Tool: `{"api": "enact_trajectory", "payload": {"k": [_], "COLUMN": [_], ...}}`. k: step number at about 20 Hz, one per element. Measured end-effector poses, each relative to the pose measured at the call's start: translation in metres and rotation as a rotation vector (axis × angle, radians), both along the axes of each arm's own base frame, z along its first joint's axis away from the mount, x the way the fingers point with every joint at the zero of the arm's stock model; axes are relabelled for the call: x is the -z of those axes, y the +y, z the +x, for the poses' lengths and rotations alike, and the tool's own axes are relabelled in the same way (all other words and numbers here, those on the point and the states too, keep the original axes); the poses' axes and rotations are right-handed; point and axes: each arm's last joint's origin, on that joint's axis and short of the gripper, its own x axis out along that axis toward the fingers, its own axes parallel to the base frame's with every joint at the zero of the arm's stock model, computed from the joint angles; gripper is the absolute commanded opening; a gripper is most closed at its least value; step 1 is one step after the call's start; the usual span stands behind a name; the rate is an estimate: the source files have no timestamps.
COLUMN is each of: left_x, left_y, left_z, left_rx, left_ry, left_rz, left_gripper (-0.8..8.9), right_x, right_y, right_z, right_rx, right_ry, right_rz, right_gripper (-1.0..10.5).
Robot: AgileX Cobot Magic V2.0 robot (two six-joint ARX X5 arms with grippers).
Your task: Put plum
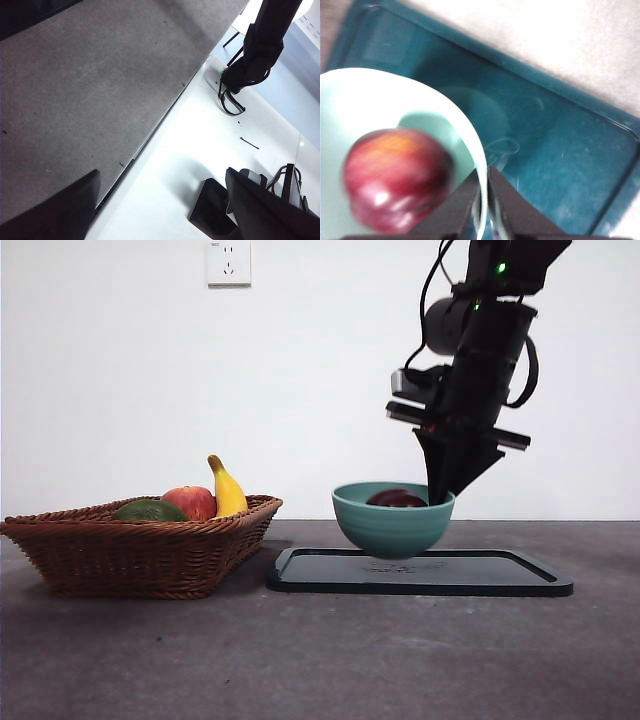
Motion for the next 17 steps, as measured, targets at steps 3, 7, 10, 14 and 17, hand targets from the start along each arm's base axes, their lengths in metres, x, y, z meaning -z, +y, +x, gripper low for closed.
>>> {"api": "enact_trajectory", "payload": {"k": [3,7,10,14,17], "left_x": [0.0,0.0,0.0,0.0,0.0], "left_y": [0.0,0.0,0.0,0.0,0.0], "left_z": [0.0,0.0,0.0,0.0,0.0], "left_rx": [0.0,0.0,0.0,0.0,0.0], "left_ry": [0.0,0.0,0.0,0.0,0.0], "left_rz": [0.0,0.0,0.0,0.0,0.0], "left_gripper": [4.02,4.02,4.02,4.02,4.02], "right_x": [0.015,0.015,0.011,-0.048,-0.127], "right_y": [-0.001,-0.001,-0.001,-0.007,-0.023], "right_z": [0.007,0.007,0.006,-0.008,-0.057], "right_rx": [0.006,0.007,0.018,0.036,0.038], "right_ry": [0.032,0.034,0.044,-0.064,-0.204], "right_rz": [-0.01,-0.01,-0.011,-0.022,0.025], "right_gripper": [0.1,0.7,2.3,2.3,2.3]}}
